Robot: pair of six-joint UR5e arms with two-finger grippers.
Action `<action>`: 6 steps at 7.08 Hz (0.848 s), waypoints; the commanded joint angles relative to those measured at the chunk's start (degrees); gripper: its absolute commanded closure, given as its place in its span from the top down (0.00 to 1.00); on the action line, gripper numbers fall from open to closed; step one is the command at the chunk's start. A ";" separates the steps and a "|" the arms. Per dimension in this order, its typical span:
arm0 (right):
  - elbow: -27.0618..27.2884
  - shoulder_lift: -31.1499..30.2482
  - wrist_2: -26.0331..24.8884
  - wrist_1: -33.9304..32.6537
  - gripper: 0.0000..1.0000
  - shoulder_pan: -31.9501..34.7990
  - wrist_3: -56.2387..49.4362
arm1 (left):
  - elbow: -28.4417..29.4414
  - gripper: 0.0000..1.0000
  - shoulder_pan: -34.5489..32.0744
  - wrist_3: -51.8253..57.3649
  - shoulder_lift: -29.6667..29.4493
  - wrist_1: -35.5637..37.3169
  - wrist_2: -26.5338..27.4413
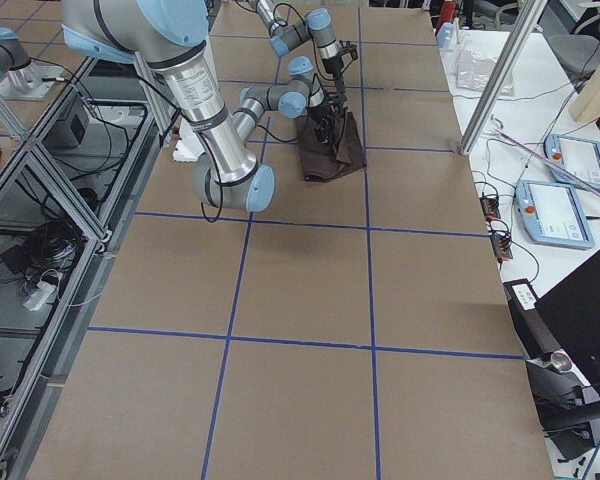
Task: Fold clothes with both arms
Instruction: 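Lay the folded edge down near the far edge and open both grippers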
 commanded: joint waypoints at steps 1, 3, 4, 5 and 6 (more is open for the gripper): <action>-1.41 -0.03 -2.98 0.00 1.00 -3.08 -6.89 | -0.02 1.00 -0.09 -0.08 0.02 0.00 -0.08; -4.83 0.14 -3.25 0.09 1.00 -2.22 -8.33 | -0.20 1.00 -0.17 -0.26 0.02 0.00 -0.08; -5.71 0.84 -3.17 0.09 1.00 -0.73 -9.29 | -0.20 1.00 -0.17 -0.26 0.10 0.00 -0.08; -8.68 3.46 -2.99 0.09 1.00 1.55 -10.00 | -0.28 1.00 -0.17 -0.26 0.10 0.00 -0.08; -12.45 5.92 -2.56 0.43 1.00 3.83 -10.53 | -0.28 1.00 -0.09 -0.26 0.19 0.00 -0.08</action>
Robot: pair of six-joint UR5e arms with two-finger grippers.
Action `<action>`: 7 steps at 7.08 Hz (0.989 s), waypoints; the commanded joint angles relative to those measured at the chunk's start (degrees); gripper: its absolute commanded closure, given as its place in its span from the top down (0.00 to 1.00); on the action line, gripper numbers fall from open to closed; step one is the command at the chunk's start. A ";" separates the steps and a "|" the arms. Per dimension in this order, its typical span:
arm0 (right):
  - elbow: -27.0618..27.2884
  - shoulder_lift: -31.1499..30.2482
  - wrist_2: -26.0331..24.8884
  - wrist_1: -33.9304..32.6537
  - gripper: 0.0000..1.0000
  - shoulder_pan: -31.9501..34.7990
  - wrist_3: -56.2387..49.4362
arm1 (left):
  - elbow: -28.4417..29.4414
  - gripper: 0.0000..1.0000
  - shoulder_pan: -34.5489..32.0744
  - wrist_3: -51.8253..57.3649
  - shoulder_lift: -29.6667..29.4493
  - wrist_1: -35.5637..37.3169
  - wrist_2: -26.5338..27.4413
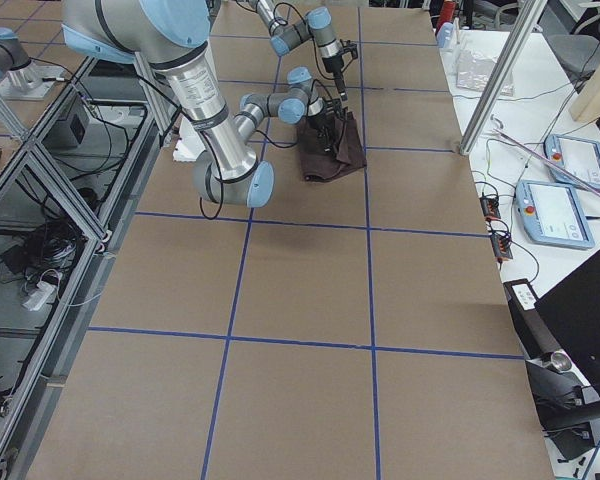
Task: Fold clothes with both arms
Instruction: 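Lay the folded edge down near the far edge and open both grippers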
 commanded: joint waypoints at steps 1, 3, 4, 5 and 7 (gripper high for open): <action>-6.43 3.53 0.58 0.37 1.00 4.51 -0.91 | -0.21 1.00 0.07 -0.01 0.16 0.00 0.00; -19.64 7.56 0.84 9.18 1.00 9.42 -0.91 | -0.39 1.00 0.07 -0.09 0.25 0.00 0.00; -20.68 8.45 6.33 10.55 1.00 13.45 -1.34 | -0.39 1.00 0.24 -0.09 0.25 0.00 0.00; -20.09 10.99 13.34 10.21 1.00 17.15 -2.56 | -0.30 1.00 0.59 -0.09 0.16 0.17 -0.17; -11.77 8.57 19.64 6.80 1.00 19.64 -3.62 | 1.62 1.00 1.56 -0.36 -1.41 0.88 0.00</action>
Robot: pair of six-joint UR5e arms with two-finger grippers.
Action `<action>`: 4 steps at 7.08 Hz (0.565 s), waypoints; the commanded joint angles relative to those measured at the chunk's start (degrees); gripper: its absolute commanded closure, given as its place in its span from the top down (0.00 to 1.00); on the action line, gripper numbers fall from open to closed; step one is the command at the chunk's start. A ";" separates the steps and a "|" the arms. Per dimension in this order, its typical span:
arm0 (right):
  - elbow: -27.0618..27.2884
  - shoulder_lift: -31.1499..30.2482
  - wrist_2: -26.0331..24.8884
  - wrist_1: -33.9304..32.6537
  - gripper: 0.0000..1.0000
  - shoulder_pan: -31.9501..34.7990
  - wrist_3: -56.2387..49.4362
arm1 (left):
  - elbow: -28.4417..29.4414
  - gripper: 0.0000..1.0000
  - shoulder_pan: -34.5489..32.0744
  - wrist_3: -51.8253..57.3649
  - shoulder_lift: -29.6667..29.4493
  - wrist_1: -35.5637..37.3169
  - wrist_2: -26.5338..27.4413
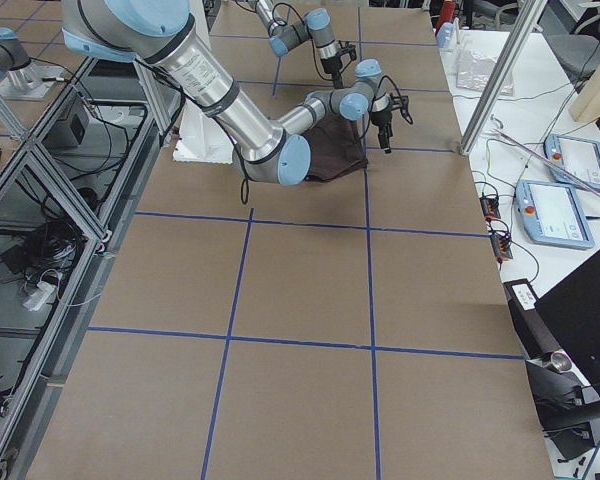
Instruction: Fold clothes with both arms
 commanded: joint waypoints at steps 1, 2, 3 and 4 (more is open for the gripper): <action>8.76 -4.08 3.64 -3.27 1.00 1.71 -2.18 | 3.39 1.00 1.66 -0.13 -1.92 1.15 0.64; 11.41 -6.11 3.64 -3.54 1.00 1.71 -2.71 | 4.54 1.00 3.93 -0.04 -4.11 5.51 2.38; 12.31 -6.83 3.64 -3.55 1.00 1.71 -2.72 | 5.77 1.00 4.91 0.14 -7.09 8.77 5.18; 12.31 -6.92 3.64 -3.55 1.00 1.71 -2.72 | 6.22 1.00 5.10 0.22 -7.29 8.80 5.30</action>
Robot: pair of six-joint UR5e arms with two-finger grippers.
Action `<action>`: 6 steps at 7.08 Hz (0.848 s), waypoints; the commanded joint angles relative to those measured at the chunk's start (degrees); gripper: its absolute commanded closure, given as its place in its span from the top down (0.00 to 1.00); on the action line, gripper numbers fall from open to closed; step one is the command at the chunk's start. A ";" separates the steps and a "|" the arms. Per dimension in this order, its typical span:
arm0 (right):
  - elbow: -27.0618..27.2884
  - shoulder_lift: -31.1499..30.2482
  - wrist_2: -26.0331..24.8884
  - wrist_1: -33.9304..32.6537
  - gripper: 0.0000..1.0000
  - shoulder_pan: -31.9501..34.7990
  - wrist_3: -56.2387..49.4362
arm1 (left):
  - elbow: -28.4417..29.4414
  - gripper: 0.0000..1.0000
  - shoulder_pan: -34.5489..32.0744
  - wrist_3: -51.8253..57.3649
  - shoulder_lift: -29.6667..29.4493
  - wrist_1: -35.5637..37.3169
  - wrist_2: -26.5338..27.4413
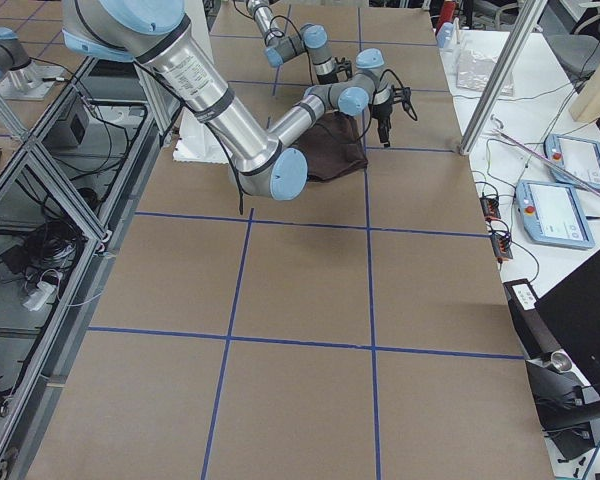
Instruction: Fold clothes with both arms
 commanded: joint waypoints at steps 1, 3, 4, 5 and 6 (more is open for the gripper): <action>0.95 -0.87 0.05 -0.12 1.00 0.04 -0.13 | 3.08 1.00 0.78 0.48 -2.23 1.65 1.24; 0.95 -0.87 0.14 -0.12 1.00 0.04 -0.13 | 6.35 1.00 -1.31 1.27 -3.65 1.38 1.41; 0.95 -0.87 0.05 -0.12 1.00 0.13 -0.13 | 7.75 1.00 -3.24 3.37 -3.65 1.03 1.32; 0.95 -0.87 0.05 -0.12 1.00 0.04 -0.13 | 9.59 1.00 -5.18 3.91 -3.74 0.68 1.15; 0.95 -0.87 0.05 -0.12 1.00 0.04 -0.13 | 11.96 1.00 -7.11 6.52 -4.00 0.24 1.23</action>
